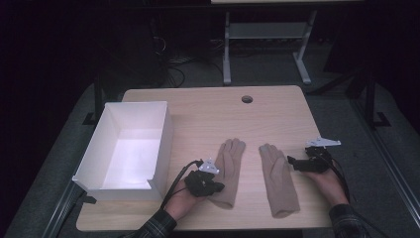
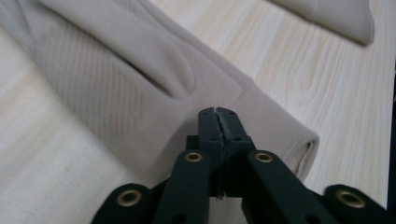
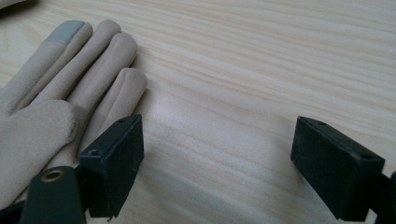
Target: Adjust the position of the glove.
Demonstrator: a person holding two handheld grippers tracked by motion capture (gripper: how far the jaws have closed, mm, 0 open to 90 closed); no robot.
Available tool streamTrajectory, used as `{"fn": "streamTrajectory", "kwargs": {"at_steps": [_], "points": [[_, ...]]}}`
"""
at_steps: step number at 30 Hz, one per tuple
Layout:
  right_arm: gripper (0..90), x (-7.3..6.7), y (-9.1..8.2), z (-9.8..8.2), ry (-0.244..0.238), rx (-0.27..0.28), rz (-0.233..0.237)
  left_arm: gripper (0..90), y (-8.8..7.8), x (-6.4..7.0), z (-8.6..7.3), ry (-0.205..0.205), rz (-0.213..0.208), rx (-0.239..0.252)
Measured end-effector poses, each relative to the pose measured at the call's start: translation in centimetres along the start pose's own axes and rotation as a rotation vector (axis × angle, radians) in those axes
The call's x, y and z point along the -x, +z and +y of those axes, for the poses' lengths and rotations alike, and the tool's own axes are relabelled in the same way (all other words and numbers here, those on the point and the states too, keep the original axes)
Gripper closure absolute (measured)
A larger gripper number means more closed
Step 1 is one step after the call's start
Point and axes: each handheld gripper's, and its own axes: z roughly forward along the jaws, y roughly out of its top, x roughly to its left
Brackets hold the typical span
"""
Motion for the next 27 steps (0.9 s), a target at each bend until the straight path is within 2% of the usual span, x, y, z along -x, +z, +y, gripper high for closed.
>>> {"fn": "streamTrajectory", "kwargs": {"at_steps": [4,6,10,12,13,14,16,18,20,21,25,27], "points": [[16.9,0.0,0.0,0.0,-0.001,0.000,0.001,83.9,-0.7,-0.3,0.7,0.003,0.030,0.036],[16.9,0.0,0.0,0.0,-0.001,0.000,0.001,81.8,-0.8,-0.5,0.9,0.010,0.042,0.038],[16.9,0.0,0.0,0.0,-0.001,0.000,0.001,73.5,-1.3,-1.8,1.7,-0.012,0.110,0.075],[16.9,0.0,0.0,0.0,-0.001,0.000,0.001,69.7,-1.2,-2.1,1.8,-0.020,0.124,0.079],[16.9,0.0,0.0,0.0,-0.001,0.000,0.001,69.7,-1.1,-2.5,2.0,-0.020,0.147,0.083],[16.9,0.0,0.0,0.0,-0.002,0.000,0.001,65.5,-0.9,-3.1,2.3,-0.025,0.177,0.087],[17.0,0.0,0.0,0.0,-0.001,0.000,0.001,63.6,-0.7,-3.8,2.5,-0.046,0.196,0.090],[16.9,0.0,0.0,0.0,-0.002,0.001,0.001,62.1,-0.6,-4.1,2.6,-0.049,0.210,0.092],[16.9,0.0,0.0,0.0,-0.001,0.000,0.001,60.2,-0.2,-5.2,2.9,-0.075,0.225,0.093],[16.9,0.0,0.0,0.0,-0.001,0.000,0.001,59.4,-0.2,-5.2,2.9,-0.075,0.225,0.093],[16.9,0.0,0.0,0.0,-0.001,0.000,0.001,58.6,0.8,-6.7,3.2,-0.113,0.222,0.101],[16.9,0.0,0.0,0.0,-0.001,0.000,0.001,58.5,1.1,-6.9,3.2,-0.116,0.215,0.097]]}}
